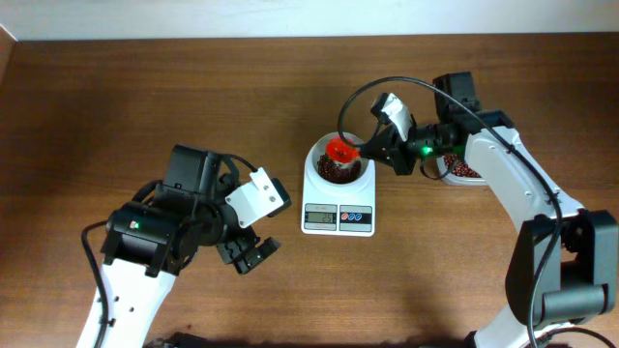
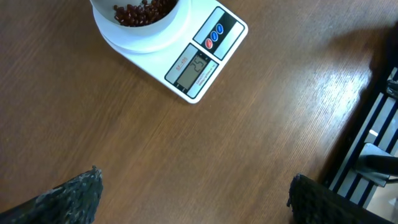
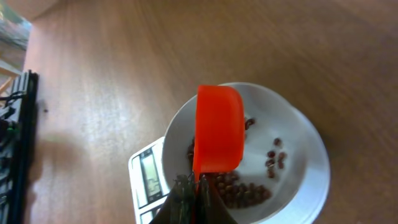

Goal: Scoop and weigh 50g on scale
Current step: 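Tilt the scoop with the right gripper to pour beans into the bowl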

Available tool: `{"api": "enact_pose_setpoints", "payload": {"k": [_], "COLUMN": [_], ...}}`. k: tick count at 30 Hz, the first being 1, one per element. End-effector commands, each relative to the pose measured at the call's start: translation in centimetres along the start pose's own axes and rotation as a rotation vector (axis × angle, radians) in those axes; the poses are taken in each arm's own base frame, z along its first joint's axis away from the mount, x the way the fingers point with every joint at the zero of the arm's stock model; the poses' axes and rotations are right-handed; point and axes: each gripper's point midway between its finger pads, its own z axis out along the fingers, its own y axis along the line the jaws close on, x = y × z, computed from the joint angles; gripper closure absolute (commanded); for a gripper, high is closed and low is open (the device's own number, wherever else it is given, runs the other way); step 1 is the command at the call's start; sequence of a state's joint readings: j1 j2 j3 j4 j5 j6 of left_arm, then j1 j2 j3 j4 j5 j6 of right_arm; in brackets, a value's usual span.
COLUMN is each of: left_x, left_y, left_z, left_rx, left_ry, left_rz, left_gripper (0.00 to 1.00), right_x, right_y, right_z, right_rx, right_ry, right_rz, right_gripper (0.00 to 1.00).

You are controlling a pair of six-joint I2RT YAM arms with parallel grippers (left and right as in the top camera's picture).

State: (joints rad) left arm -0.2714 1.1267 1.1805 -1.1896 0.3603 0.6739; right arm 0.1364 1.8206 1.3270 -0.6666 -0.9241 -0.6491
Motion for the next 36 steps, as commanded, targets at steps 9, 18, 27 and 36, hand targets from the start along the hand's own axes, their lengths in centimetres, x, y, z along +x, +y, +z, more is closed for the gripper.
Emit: {"api": "enact_pose_setpoints", "payload": {"k": [9, 18, 27, 36], "left_x": [-0.1, -0.1, -0.1, -0.1], "left_y": [-0.2, -0.2, -0.2, -0.2], "left_z": [-0.1, -0.1, -0.1, -0.1], "left_rx": [0.009, 0.009, 0.009, 0.009], "left_ry": [-0.013, -0.013, -0.013, -0.013], "left_rz": [0.001, 0.001, 0.001, 0.001], "left_gripper": [0.01, 0.01, 0.01, 0.01], "right_x": [-2.1, -1.6, -2.4, -1.8], "right_y": [2.0, -0.2, 0.9, 0.8], "right_z": [-1.5, -1.9, -2.5, -0.6], "right_rx": [-0.017, 0.117, 0.118, 0.302], "right_ry": [-0.054, 0.008, 0.001, 0.179], "right_rz": [-0.121, -0.103, -0.135, -0.205], "right_gripper": [0.96, 0.96, 0.96, 0.96]}}
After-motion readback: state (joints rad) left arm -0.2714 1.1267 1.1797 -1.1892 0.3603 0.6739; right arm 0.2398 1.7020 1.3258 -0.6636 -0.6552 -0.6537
